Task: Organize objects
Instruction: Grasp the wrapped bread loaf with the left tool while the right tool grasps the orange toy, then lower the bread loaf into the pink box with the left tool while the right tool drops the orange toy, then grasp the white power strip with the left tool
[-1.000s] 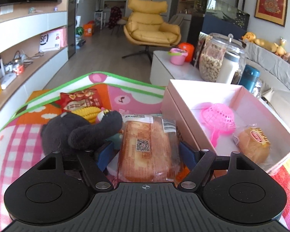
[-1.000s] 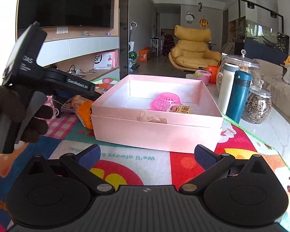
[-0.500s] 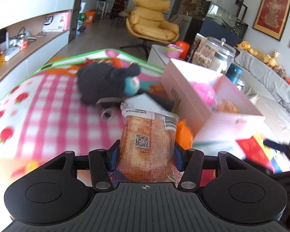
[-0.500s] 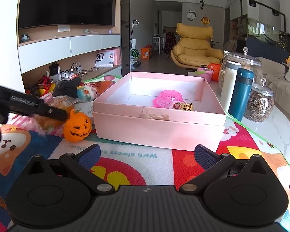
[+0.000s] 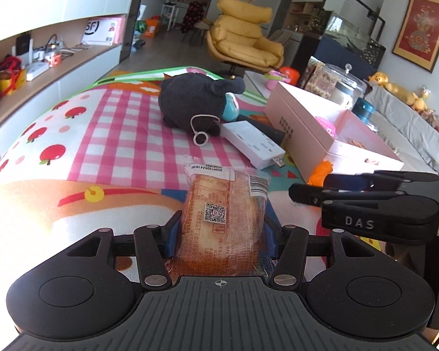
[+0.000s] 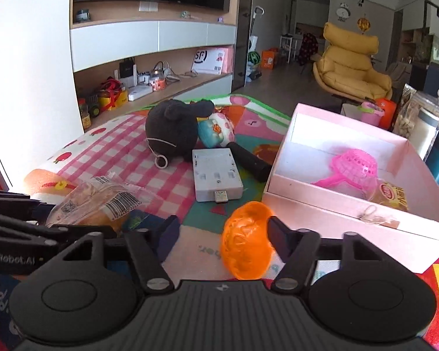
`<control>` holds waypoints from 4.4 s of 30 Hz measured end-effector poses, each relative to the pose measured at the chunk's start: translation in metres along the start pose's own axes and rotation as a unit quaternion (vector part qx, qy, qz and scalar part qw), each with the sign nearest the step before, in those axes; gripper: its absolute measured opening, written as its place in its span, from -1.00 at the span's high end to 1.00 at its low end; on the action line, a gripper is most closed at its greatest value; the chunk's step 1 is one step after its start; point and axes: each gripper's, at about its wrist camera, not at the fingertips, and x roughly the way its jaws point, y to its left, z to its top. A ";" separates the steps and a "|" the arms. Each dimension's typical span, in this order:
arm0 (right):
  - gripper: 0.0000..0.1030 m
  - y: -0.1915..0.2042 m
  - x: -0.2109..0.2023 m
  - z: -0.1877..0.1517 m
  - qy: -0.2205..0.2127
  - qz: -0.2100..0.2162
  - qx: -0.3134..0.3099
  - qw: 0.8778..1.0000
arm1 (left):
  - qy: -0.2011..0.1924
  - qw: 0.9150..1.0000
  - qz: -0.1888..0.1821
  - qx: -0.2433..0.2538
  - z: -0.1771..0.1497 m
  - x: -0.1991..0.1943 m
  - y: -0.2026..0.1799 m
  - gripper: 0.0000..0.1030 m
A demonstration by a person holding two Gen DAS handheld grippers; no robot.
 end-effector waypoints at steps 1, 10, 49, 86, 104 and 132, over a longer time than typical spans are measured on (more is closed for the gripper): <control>0.07 -0.001 0.000 -0.002 0.008 0.003 -0.004 1.000 | 0.001 1.000 -0.005 -0.001 0.000 0.000 0.000 -0.13; -0.06 -0.026 -0.037 -0.038 -0.012 -0.078 -0.044 0.996 | 0.007 0.999 -0.041 0.008 -0.005 0.003 -0.016 -0.13; -0.14 -0.111 -0.135 -0.064 -0.158 -0.049 0.080 0.983 | -0.001 0.997 -0.052 0.049 0.130 0.113 -0.164 -0.11; -0.20 -0.124 -0.089 -0.088 0.053 -0.083 0.023 0.995 | 0.002 0.996 -0.083 0.041 0.008 0.025 -0.072 -0.11; -0.56 -0.120 -0.062 0.077 -0.129 -0.080 0.040 0.988 | 0.018 0.999 -0.026 -0.006 0.023 0.036 -0.049 -0.11; -1.00 -0.104 -0.070 -0.066 -0.123 -0.085 0.108 0.983 | 0.037 0.991 0.127 0.027 0.101 0.149 -0.079 -0.19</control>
